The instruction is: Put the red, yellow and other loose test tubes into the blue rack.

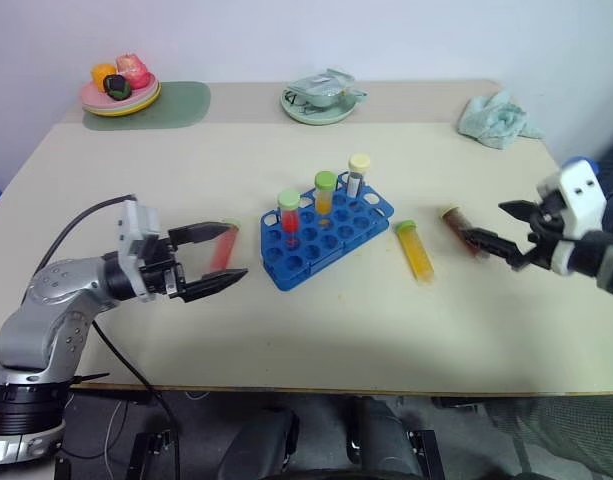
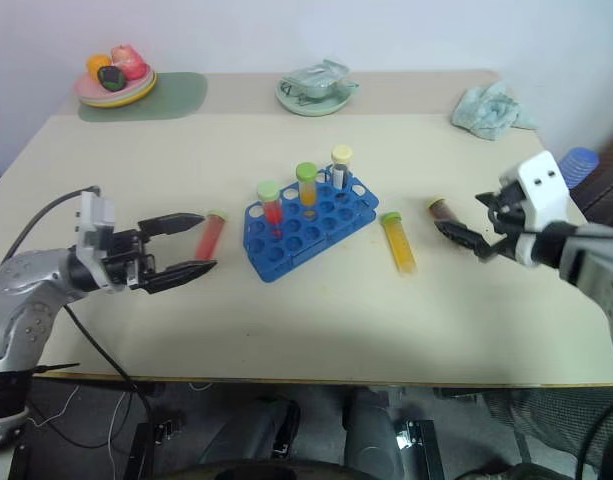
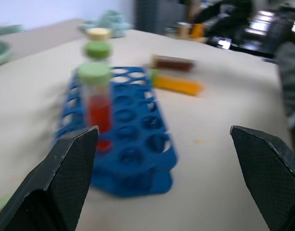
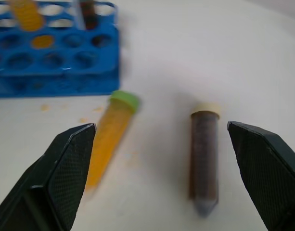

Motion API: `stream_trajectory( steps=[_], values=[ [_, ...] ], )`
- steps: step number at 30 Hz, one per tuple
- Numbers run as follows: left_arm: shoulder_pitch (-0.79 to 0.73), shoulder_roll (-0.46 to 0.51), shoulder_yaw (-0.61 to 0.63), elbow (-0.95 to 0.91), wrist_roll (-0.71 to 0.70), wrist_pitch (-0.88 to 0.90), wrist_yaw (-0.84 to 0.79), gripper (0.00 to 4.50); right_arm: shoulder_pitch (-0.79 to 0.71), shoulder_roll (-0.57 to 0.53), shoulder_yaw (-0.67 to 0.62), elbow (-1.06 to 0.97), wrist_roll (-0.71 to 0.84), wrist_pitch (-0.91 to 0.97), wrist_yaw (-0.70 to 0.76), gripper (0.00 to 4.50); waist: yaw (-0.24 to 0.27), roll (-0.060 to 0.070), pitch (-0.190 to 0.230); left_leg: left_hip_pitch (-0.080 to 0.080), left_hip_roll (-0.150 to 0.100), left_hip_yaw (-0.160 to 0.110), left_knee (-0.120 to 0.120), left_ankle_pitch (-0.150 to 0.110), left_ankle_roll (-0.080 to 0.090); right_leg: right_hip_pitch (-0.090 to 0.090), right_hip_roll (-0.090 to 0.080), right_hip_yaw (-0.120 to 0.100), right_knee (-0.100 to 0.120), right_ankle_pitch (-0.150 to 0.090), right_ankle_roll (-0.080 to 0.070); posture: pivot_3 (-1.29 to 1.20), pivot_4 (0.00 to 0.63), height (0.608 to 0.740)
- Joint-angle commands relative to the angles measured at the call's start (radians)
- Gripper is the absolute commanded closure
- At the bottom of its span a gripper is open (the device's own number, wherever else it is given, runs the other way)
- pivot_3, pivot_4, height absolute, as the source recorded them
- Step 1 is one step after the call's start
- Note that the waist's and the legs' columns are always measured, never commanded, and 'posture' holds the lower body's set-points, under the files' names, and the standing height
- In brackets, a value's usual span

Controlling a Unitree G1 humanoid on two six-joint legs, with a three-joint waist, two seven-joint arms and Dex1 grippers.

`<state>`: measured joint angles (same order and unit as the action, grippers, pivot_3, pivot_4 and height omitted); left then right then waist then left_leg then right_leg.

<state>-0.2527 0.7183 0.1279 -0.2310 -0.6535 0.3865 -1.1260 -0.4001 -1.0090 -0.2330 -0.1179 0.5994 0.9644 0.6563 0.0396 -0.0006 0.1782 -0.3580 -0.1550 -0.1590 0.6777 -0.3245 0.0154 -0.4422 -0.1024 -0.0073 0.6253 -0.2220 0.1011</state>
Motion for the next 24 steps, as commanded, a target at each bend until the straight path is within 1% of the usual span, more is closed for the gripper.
stream_trajectory(
  steps=[1, 3, 5, 9, 12, 16, 22, 24],
  values=[
    [-0.077, -0.022, -0.063, -0.032, 0.023, 0.027, 0.028, 0.02, -0.161, -0.013, 0.130, 0.176, -0.072, 0.032, 0.063, 0.00, 0.000, 0.001, 0.000, 0.000, 0.000, 0.000, 0.000, 0.000, 0.000, 0.000, 0.000, 0.000, 0.000, 0.000, 0.000, 0.00, 0.150, 0.740],
    [-0.114, -0.035, -0.098, -0.036, 0.027, 0.057, 0.040, 0.02, -0.257, -0.001, 0.215, 0.269, -0.125, 0.037, 0.090, 0.00, -0.001, 0.001, 0.001, -0.001, 0.000, 0.000, 0.000, 0.000, 0.000, -0.001, 0.000, 0.000, 0.000, 0.000, 0.000, 0.00, 0.150, 0.740],
    [-0.135, -0.041, -0.122, -0.039, 0.034, 0.069, 0.040, 0.02, -0.330, 0.014, 0.273, 0.342, -0.167, 0.035, 0.111, 0.00, -0.001, 0.001, 0.001, -0.002, 0.000, 0.000, 0.000, 0.000, 0.000, -0.002, 0.000, 0.000, -0.001, 0.000, 0.000, 0.00, 0.150, 0.740],
    [-0.157, -0.047, -0.153, -0.044, 0.045, 0.096, 0.048, 0.02, -0.528, 0.067, 0.424, 0.573, -0.294, 0.000, 0.190, 0.00, -0.010, 0.001, 0.001, -0.003, 0.000, 0.001, 0.000, -0.001, 0.001, -0.003, 0.000, 0.000, -0.001, 0.001, 0.001, 0.00, 0.150, 0.740],
    [-0.154, -0.046, -0.155, -0.047, 0.041, 0.105, 0.045, 0.02, -0.609, 0.094, 0.494, 0.713, -0.380, -0.058, 0.244, 0.00, -0.010, 0.001, 0.001, -0.003, 0.000, 0.001, -0.001, -0.001, 0.000, -0.003, 0.001, 0.000, -0.001, 0.001, 0.001, 0.00, 0.150, 0.740],
    [-0.136, -0.055, -0.158, -0.060, 0.044, 0.102, 0.047, 0.02, -0.702, 0.154, 0.542, 0.903, -0.470, -0.130, 0.294, 0.00, -0.007, 0.001, 0.001, -0.005, 0.000, 0.001, 0.000, -0.001, 0.001, -0.004, 0.001, 0.000, -0.002, 0.001, 0.002, 0.00, 0.150, 0.740],
    [-0.120, -0.069, -0.165, -0.072, 0.050, 0.094, 0.054, 0.02, -0.758, 0.230, 0.582, 1.132, -0.601, -0.268, 0.322, 0.00, -0.006, 0.001, 0.001, -0.006, 0.000, 0.001, 0.000, -0.001, 0.000, -0.005, 0.001, 0.000, -0.002, 0.002, 0.002, 0.00, 0.150, 0.740],
    [-0.116, -0.068, -0.165, -0.071, 0.055, 0.089, 0.053, 0.00, -0.771, 0.248, 0.578, 1.183, -0.632, -0.305, 0.314, 0.55, -0.011, 0.001, 0.001, -0.006, 0.000, 0.001, 0.001, -0.001, 0.000, -0.005, 0.001, 0.001, -0.002, 0.002, 0.002, 0.00, 0.150, 0.740]
  ],
)
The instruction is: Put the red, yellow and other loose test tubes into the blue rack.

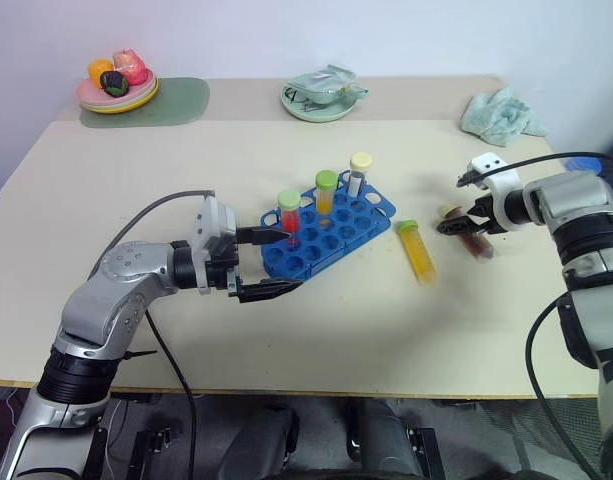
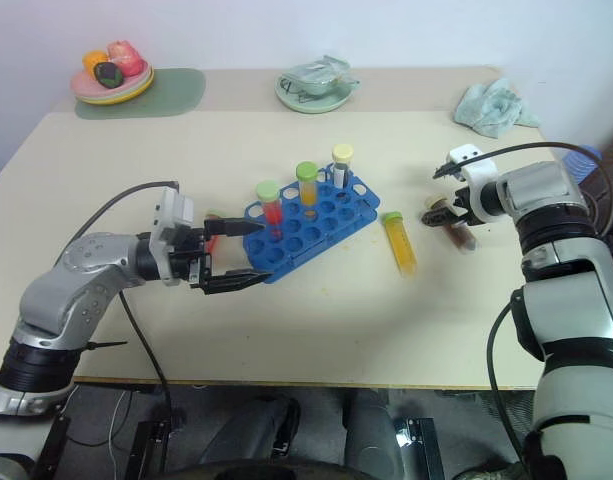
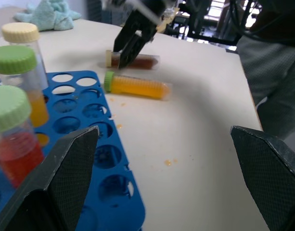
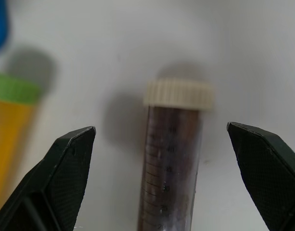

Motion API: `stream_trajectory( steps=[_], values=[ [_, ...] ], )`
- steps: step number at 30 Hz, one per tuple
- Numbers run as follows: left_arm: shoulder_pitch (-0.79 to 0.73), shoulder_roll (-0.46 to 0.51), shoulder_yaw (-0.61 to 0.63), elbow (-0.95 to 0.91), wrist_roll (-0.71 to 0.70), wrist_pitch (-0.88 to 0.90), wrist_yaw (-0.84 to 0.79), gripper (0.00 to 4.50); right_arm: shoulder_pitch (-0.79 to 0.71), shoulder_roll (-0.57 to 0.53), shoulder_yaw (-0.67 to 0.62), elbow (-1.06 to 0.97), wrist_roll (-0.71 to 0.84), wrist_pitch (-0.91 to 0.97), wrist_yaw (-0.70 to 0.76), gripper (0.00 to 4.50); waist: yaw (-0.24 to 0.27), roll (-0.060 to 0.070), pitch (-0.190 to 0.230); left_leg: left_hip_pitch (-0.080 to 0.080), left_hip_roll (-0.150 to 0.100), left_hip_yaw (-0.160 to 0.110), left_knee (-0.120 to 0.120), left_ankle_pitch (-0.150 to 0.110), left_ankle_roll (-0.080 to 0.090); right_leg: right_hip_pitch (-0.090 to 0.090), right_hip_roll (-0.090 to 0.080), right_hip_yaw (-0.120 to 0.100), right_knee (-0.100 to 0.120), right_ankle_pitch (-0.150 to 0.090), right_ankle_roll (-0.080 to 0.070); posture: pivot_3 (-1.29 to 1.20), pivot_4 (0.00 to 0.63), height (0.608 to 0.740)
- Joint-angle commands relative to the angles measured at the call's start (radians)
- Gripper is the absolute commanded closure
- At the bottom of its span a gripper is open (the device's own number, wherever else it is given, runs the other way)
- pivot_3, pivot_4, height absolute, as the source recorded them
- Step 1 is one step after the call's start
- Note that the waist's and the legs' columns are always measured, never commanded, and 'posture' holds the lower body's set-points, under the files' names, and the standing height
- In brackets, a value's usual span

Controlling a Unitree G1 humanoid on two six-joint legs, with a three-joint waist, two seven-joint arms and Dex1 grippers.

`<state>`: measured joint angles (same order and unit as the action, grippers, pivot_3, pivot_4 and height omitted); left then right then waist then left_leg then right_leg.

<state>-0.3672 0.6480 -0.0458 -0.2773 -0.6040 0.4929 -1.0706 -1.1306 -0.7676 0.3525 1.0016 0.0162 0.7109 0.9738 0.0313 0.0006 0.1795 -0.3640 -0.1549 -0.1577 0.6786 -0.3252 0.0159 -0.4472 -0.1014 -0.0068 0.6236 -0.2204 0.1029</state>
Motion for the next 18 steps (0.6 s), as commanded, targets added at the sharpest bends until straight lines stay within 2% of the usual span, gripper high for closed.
stream_trajectory(
  steps=[1, 3, 4, 6, 10, 12, 15, 18],
  values=[
    [0.001, 0.003, 0.011, -0.026, 0.006, -0.018, -0.001, 0.00, -0.047, 0.014, -0.010, 0.083, -0.061, -0.068, -0.002, 0.86, -0.004, 0.000, 0.000, 0.000, 0.000, 0.000, 0.000, 0.000, 0.000, 0.000, 0.000, 0.000, 0.000, 0.000, 0.000, 0.00, 0.150, 0.740],
    [0.006, 0.004, 0.015, -0.028, 0.008, -0.018, 0.000, 0.00, -0.058, 0.025, -0.014, 0.111, -0.082, -0.093, 0.001, 1.81, -0.007, 0.000, 0.000, 0.000, 0.000, 0.000, 0.002, 0.000, 0.000, 0.000, 0.000, 0.000, 0.002, 0.000, 0.000, 0.00, 0.150, 0.740],
    [0.009, 0.005, 0.017, -0.029, 0.008, -0.018, 0.001, 0.00, -0.064, 0.030, -0.017, 0.122, -0.089, -0.102, 0.003, 2.15, -0.011, 0.000, 0.000, 0.000, 0.000, 0.000, 0.002, 0.000, 0.000, 0.000, 0.000, 0.000, 0.003, 0.000, 0.000, 0.00, 0.150, 0.740],
    [0.015, 0.006, 0.019, -0.032, 0.008, -0.019, 0.003, 0.00, -0.072, 0.036, -0.026, 0.133, -0.099, -0.117, 0.009, 3.22, -0.017, 0.000, 0.000, 0.000, 0.000, 0.000, 0.004, 0.000, -0.001, 0.000, 0.000, 0.000, 0.004, 0.001, -0.001, 0.00, 0.150, 0.740],
    [0.023, 0.008, 0.019, -0.035, 0.010, -0.022, 0.005, 0.00, -0.083, 0.039, -0.049, 0.133, -0.111, -0.134, 0.016, 3.22, -0.018, 0.000, 0.000, 0.000, 0.000, 0.000, 0.004, 0.001, -0.002, 0.000, 0.000, 0.000, 0.005, 0.001, -0.001, 0.00, 0.150, 0.740],
    [0.032, 0.011, 0.026, -0.038, 0.009, -0.023, 0.007, 0.00, -0.078, 0.026, -0.064, 0.062, -0.097, -0.132, 0.064, 3.22, -0.019, 0.000, 0.000, 0.000, 0.000, 0.000, 0.004, 0.001, -0.002, 0.000, 0.000, 0.000, 0.006, 0.001, -0.001, 0.00, 0.150, 0.740],
    [0.055, 0.014, 0.049, -0.038, 0.007, -0.028, 0.020, 0.00, 0.017, -0.019, -0.134, -0.241, 0.003, -0.115, 0.192, 3.22, -0.021, 0.001, 0.000, -0.003, 0.000, 0.000, 0.004, 0.001, -0.002, -0.005, 0.000, 0.001, 0.006, 0.001, -0.001, 0.00, 0.150, 0.740],
    [0.087, 0.016, 0.067, -0.036, 0.017, -0.043, 0.028, 0.00, 0.162, -0.001, -0.282, -0.574, 0.160, -0.066, 0.202, 3.22, -0.022, 0.001, 0.000, -0.011, 0.000, 0.001, 0.004, 0.002, -0.003, -0.015, 0.001, 0.002, 0.009, 0.001, -0.001, 0.00, 0.150, 0.740]
  ],
)
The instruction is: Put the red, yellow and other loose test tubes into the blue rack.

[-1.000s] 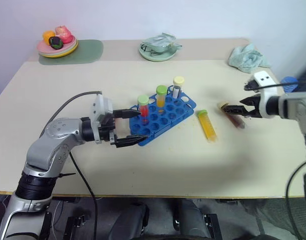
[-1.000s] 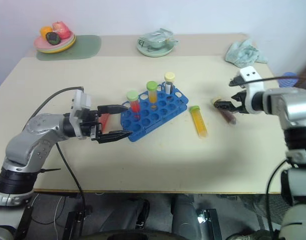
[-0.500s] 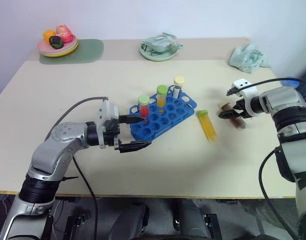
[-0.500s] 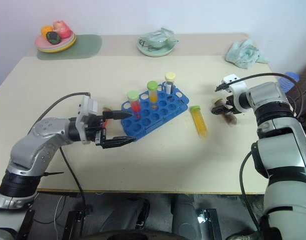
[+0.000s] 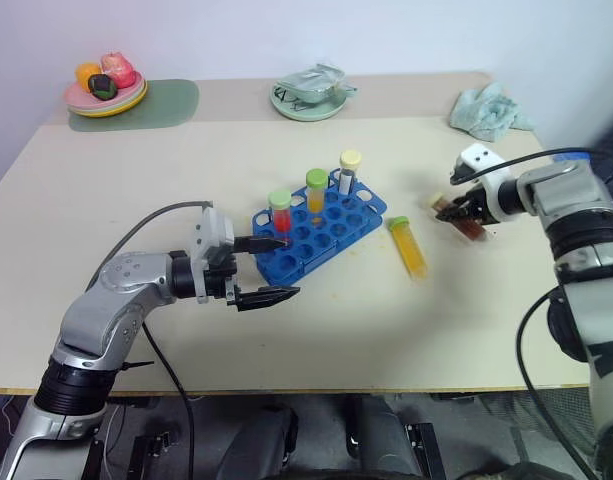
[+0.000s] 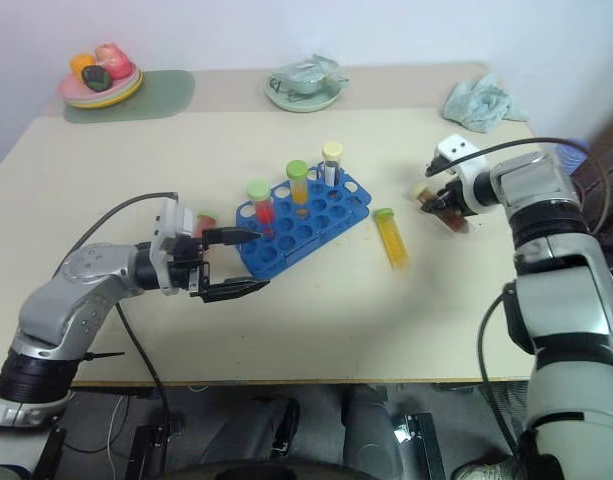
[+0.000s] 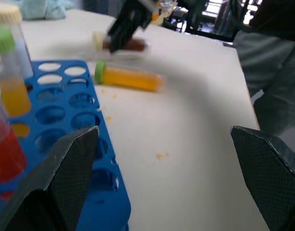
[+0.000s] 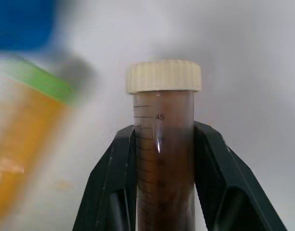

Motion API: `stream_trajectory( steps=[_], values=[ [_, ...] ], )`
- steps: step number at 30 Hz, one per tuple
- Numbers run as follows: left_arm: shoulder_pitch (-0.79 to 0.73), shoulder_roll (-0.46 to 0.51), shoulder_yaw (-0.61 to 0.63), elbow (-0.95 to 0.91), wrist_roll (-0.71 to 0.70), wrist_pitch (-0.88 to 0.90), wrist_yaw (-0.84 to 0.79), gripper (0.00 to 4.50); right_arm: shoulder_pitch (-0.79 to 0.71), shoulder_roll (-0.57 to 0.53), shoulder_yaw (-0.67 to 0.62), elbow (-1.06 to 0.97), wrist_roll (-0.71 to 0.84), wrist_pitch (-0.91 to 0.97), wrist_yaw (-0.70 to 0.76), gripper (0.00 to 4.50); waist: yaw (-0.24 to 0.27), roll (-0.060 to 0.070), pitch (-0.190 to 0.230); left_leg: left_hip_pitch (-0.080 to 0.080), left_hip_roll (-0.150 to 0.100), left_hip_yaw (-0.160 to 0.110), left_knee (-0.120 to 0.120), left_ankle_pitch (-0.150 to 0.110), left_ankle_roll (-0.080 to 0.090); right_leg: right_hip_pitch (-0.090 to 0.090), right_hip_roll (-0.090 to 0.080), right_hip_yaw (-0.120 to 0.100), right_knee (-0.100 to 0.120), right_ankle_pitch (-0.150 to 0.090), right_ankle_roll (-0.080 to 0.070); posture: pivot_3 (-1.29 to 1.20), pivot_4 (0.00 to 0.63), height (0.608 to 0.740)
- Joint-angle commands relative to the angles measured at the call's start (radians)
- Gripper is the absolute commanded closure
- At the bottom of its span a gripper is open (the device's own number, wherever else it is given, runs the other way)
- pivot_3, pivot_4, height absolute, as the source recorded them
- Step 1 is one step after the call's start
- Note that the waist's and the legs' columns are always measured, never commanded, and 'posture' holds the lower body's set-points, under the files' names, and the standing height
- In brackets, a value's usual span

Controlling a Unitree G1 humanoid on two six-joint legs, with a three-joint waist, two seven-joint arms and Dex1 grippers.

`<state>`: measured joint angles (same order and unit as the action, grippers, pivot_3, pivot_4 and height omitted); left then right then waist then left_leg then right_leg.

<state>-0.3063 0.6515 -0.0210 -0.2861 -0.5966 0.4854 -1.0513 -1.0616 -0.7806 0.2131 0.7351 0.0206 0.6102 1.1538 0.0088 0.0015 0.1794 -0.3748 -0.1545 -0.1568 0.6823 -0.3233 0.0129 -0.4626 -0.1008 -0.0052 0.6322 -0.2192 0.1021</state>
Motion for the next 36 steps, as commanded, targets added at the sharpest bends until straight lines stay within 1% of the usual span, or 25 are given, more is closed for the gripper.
stream_trajectory(
  steps=[1, 2, 4, 6, 8, 11, 14, 17, 20, 24, 31, 36],
  values=[
    [0.038, 0.015, 0.045, -0.026, 0.017, -0.046, 0.009, 0.00, 0.146, 0.031, -0.193, -0.425, 0.207, 0.057, 0.007, 3.22, 0.000, 0.000, 0.000, 0.000, 0.001, 0.000, -0.001, 0.000, 0.000, 0.000, 0.001, 0.000, -0.001, 0.000, 0.000, 0.00, 0.150, 0.740],
    [0.048, 0.012, 0.051, -0.024, 0.018, -0.053, 0.016, 0.00, 0.199, 0.070, -0.247, -0.533, 0.262, 0.065, -0.027, 3.22, 0.001, 0.000, 0.000, 0.000, 0.002, 0.000, -0.001, -0.001, -0.001, 0.000, 0.002, 0.000, -0.001, 0.000, 0.000, 0.00, 0.150, 0.740],
    [0.058, 0.004, 0.062, -0.022, 0.010, -0.051, 0.030, 0.00, 0.276, 0.157, -0.320, -0.667, 0.330, 0.044, -0.105, 3.22, 0.001, 0.000, 0.000, 0.000, 0.002, 0.000, 0.000, -0.001, -0.001, 0.000, 0.003, 0.000, -0.001, 0.000, -0.001, 0.00, 0.150, 0.740],
    [0.064, 0.001, 0.064, -0.022, 0.012, -0.056, 0.034, 0.00, 0.334, 0.266, -0.366, -0.747, 0.372, 0.006, -0.202, 3.22, 0.004, 0.000, 0.000, 0.001, 0.003, 0.001, 0.001, -0.001, -0.001, 0.001, 0.003, 0.001, -0.001, 0.002, -0.002, 0.00, 0.150, 0.740],
    [0.065, -0.006, 0.066, -0.018, 0.015, -0.060, 0.045, 0.00, 0.382, 0.383, -0.389, -0.779, 0.389, -0.095, -0.283, 3.22, 0.004, 0.000, 0.000, 0.001, 0.003, 0.002, 0.002, 0.001, -0.003, 0.002, 0.003, 0.001, -0.001, 0.005, -0.003, 0.00, 0.150, 0.740],
    [0.065, -0.008, 0.069, -0.016, 0.017, -0.062, 0.052, 0.00, 0.429, 0.529, -0.385, -0.762, 0.375, -0.275, -0.370, 3.22, 0.004, 0.000, 0.000, 0.002, 0.003, 0.002, 0.002, 0.002, -0.005, 0.003, 0.004, 0.002, -0.001, 0.009, -0.004, 0.00, 0.150, 0.740],
    [0.069, -0.007, 0.073, -0.013, 0.018, -0.067, 0.057, 0.00, 0.459, 0.603, -0.354, -0.696, 0.329, -0.429, -0.418, 3.22, 0.001, 0.000, 0.000, 0.002, 0.003, 0.002, 0.002, 0.003, -0.005, 0.002, 0.005, 0.002, -0.001, 0.009, -0.004, 0.00, 0.150, 0.740],
    [0.086, -0.010, 0.082, -0.005, 0.018, -0.082, 0.054, 0.00, 0.460, 0.668, -0.377, -0.592, 0.317, -0.592, -0.474, 3.22, -0.006, 0.000, -0.001, 0.003, 0.005, 0.003, 0.001, 0.003, -0.006, 0.002, 0.007, 0.002, -0.001, 0.010, -0.005, 0.00, 0.150, 0.740],
    [0.100, -0.011, 0.085, 0.003, 0.020, -0.098, 0.053, 0.00, 0.441, 0.688, -0.393, -0.479, 0.304, -0.721, -0.507, 3.22, -0.020, 0.000, -0.001, 0.003, 0.006, 0.004, 0.001, 0.004, -0.007, 0.001, 0.008, 0.003, -0.001, 0.010, -0.006, 0.00, 0.150, 0.740],
    [0.112, -0.018, 0.090, 0.003, 0.012, -0.106, 0.063, 0.00, 0.419, 0.691, -0.401, -0.363, 0.314, -0.818, -0.512, 3.22, -0.024, 0.000, -0.001, 0.004, 0.009, 0.006, 0.001, 0.004, -0.008, 0.001, 0.011, 0.005, -0.001, 0.012, -0.008, 0.00, 0.150, 0.740],
    [0.147, -0.034, 0.098, -0.002, 0.020, -0.131, 0.072, 0.00, 0.380, 0.701, -0.415, -0.174, 0.330, -0.916, -0.502, 3.22, -0.030, 0.000, -0.001, 0.008, 0.015, 0.014, -0.001, 0.005, -0.009, 0.001, 0.017, 0.012, 0.000, 0.013, -0.011, 0.00, 0.150, 0.740],
    [0.155, -0.035, 0.097, -0.029, 0.012, -0.116, 0.091, 0.00, 0.350, 0.711, -0.409, -0.096, 0.337, -0.950, -0.479, 3.22, -0.030, 0.000, -0.001, 0.009, 0.016, 0.017, -0.001, 0.005, -0.009, 0.000, 0.019, 0.016, 0.000, 0.014, -0.011, 0.00, 0.150, 0.740]
  ],
)
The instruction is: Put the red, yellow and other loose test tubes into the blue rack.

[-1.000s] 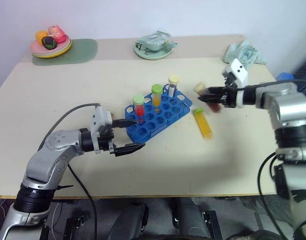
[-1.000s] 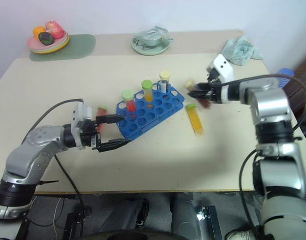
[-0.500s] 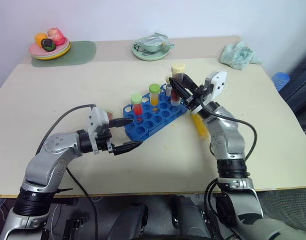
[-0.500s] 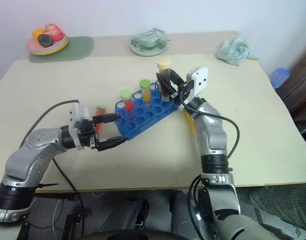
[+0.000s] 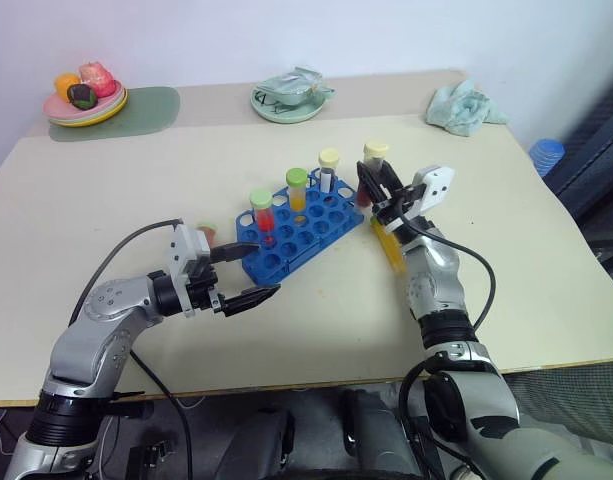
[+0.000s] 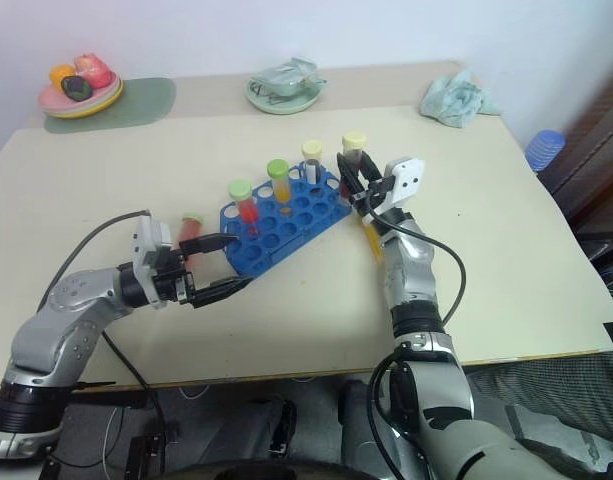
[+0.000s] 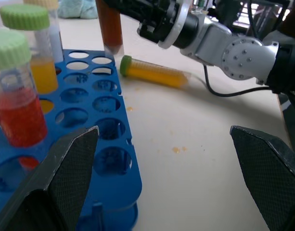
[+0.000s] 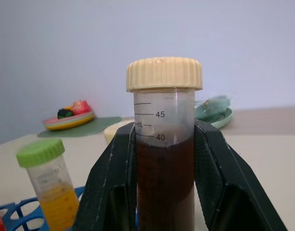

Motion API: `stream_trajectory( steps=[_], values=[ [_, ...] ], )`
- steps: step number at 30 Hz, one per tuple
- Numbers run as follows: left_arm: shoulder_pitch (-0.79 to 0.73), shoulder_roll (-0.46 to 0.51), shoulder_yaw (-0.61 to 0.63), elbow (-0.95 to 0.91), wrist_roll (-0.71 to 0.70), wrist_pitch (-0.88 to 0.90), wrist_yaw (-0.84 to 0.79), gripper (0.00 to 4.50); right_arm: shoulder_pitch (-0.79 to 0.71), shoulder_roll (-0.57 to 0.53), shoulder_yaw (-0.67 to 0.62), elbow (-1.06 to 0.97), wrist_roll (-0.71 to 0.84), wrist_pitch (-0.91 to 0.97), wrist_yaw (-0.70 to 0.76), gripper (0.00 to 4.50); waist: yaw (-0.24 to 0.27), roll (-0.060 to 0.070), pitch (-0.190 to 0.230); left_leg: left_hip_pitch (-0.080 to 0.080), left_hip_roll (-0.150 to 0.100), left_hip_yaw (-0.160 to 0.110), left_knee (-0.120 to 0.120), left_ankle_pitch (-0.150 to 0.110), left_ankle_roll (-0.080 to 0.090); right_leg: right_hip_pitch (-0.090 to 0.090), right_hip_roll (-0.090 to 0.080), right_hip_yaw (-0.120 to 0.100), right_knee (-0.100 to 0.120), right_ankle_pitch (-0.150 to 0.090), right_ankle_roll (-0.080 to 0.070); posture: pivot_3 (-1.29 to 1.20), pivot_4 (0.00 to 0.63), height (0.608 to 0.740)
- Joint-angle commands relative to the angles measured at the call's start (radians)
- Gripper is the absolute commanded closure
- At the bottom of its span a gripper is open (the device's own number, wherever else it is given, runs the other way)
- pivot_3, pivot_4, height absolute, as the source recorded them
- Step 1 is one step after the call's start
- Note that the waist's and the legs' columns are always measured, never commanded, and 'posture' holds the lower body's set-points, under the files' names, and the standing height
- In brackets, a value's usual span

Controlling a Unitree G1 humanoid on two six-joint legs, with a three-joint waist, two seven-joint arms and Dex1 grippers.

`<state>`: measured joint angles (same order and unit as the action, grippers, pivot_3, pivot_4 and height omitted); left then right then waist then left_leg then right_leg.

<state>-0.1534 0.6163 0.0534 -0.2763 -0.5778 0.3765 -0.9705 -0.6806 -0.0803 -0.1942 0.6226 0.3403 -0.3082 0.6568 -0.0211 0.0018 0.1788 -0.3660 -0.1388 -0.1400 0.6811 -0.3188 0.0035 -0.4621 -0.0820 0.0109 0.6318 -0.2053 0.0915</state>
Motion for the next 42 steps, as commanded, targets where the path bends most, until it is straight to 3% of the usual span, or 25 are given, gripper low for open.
stream_trajectory(
  steps=[1, 30, 33, 37, 42],
  values=[
    [0.003, 0.001, 0.023, -0.042, -0.008, -0.005, 0.013, 0.00, -0.035, 0.012, -0.002, 0.030, 0.017, -0.036, 0.020, 3.22, 0.000, 0.000, 0.000, 0.000, 0.000, 0.000, 0.000, 0.000, 0.000, 0.000, 0.000, 0.000, 0.000, 0.000, 0.000, 0.00, 0.150, 0.740],
    [-0.022, 0.008, 0.029, -0.150, -0.047, 0.099, 0.112, 0.00, -0.125, 0.024, -0.009, 0.333, -0.011, -0.185, 0.061, 3.22, -0.001, 0.000, 0.000, 0.009, 0.002, 0.006, -0.004, 0.000, 0.000, 0.004, 0.002, 0.005, 0.000, 0.000, 0.000, 0.00, 0.150, 0.740],
    [-0.023, 0.008, 0.030, -0.154, -0.049, 0.104, 0.115, 0.00, -0.120, 0.027, -0.004, 0.327, -0.018, -0.218, 0.068, 2.08, -0.002, 0.000, 0.000, 0.009, 0.003, 0.006, -0.004, 0.000, 0.000, 0.004, 0.003, 0.005, 0.000, 0.000, 0.000, 0.00, 0.150, 0.740],
    [-0.023, 0.009, 0.030, -0.154, -0.051, 0.106, 0.119, 0.00, -0.116, 0.012, 0.033, 0.289, -0.129, -0.301, -0.074, 0.05, -0.001, 0.000, 0.000, 0.008, 0.003, 0.006, -0.004, 0.000, 0.000, 0.004, 0.003, 0.005, 0.000, 0.000, 0.000, 0.00, 0.150, 0.740],
    [-0.026, 0.001, 0.020, -0.153, -0.053, 0.100, 0.121, 0.00, -0.043, -0.008, 0.086, 0.010, -0.174, -0.167, -0.133, 0.02, 0.001, 0.000, 0.000, 0.008, 0.003, 0.006, -0.004, 0.000, 0.000, 0.003, 0.003, 0.006, 0.000, 0.000, 0.000, 0.00, 0.150, 0.740]
  ],
)
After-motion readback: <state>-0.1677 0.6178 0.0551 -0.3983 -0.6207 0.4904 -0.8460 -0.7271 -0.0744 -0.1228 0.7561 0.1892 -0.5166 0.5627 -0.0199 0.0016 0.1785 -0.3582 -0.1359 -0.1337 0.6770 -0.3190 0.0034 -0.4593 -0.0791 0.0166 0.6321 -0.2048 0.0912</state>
